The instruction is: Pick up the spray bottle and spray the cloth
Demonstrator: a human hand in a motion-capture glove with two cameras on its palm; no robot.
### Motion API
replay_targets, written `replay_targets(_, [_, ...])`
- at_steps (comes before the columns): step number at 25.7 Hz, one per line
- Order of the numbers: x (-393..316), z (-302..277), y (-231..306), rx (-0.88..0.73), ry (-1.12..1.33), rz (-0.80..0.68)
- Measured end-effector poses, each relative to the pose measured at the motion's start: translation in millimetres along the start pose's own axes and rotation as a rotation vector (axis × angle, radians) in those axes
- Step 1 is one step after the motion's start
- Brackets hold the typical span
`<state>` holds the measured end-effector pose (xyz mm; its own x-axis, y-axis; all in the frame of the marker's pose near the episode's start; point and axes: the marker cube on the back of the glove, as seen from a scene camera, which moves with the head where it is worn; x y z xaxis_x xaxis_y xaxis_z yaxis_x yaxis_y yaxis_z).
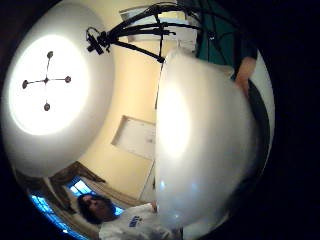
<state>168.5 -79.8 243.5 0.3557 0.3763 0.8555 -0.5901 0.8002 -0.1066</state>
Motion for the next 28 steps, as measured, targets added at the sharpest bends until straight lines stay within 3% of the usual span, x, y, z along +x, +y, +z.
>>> replay_targets(13, [-80.6, -3.6, 24.5, -0.195, 0.033, -0.237])
replay_targets(19, [-147.0, -14.4, 50.4, -0.295, -0.017, -0.424])
replay_targets(28, [-252.6, -42.4, 60.7, -0.324, -0.090, -0.525])
